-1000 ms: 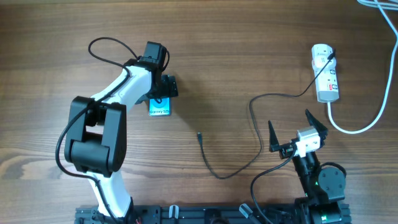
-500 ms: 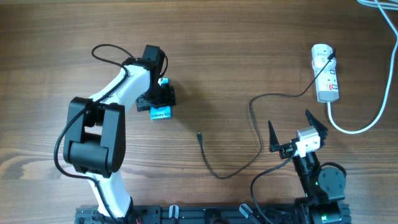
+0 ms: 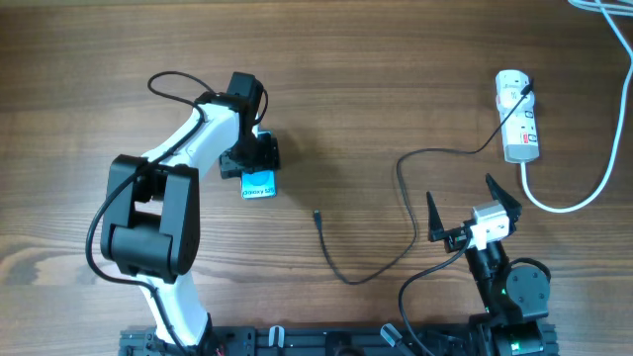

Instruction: Plug charger to phone and switch on socket

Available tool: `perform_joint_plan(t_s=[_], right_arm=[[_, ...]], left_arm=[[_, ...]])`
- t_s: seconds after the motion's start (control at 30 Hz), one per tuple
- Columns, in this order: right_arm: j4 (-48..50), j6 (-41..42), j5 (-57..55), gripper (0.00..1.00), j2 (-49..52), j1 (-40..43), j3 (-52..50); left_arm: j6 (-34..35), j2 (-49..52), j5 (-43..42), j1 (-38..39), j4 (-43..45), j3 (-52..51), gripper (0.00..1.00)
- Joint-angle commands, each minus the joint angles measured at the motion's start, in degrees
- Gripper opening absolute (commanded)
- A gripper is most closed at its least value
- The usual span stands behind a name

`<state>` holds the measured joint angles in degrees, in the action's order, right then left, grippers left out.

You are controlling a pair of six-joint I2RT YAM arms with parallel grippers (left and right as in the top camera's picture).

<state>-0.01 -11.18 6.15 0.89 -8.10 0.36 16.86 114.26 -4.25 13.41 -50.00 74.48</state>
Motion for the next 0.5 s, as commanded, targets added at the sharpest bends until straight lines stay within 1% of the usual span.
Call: perform_joint_plan(t_s=[0.0, 0.07, 0.1, 0.17, 0.27, 0.3, 0.33, 0.37, 0.47], right_arm=[[0.3, 0.7, -0.6, 1.0, -0.3, -0.3, 0.0], [0.3, 0.7, -0.6, 1.0, -0.3, -0.3, 0.0], [0.3, 0.7, -0.6, 1.0, -0.3, -0.3, 0.0], [0.3, 0.7, -0.6, 1.0, -0.3, -0.3, 0.0], [0.3, 0.7, -0.6, 1.0, -0.3, -0.3, 0.0], [0.3, 0.7, -0.6, 1.0, -0.3, -0.3, 0.0], [0.3, 0.7, -0.6, 1.0, -0.3, -0.3, 0.0], [0.3, 0.7, -0.6, 1.0, -0.3, -0.3, 0.0], [0.3, 0.7, -0.6, 1.0, -0.3, -0.3, 0.0]], left_arm=[[0.5, 3.3, -1.0, 1.4, -3.6, -2.2, 0.73], [0.6, 3.3, -1.0, 3.0, -4.9, -2.2, 0.73], [2.0, 3.3, -0.3, 3.9, -5.2, -2.2, 0.74], [6.3, 3.3, 4.2, 5.1, -5.0, -2.2, 0.77], [6.3, 3.3, 4.4, 5.0, -3.6, -2.2, 0.8], [6.3, 3.3, 4.4, 5.0, -3.0, -2.2, 0.87], [6.0, 3.3, 4.4, 5.0, -2.7, -2.2, 0.98], [5.9, 3.3, 4.4, 5.0, -2.1, -2.2, 1.0], [5.9, 3.3, 4.4, 5.0, -0.3, -2.2, 1.0]])
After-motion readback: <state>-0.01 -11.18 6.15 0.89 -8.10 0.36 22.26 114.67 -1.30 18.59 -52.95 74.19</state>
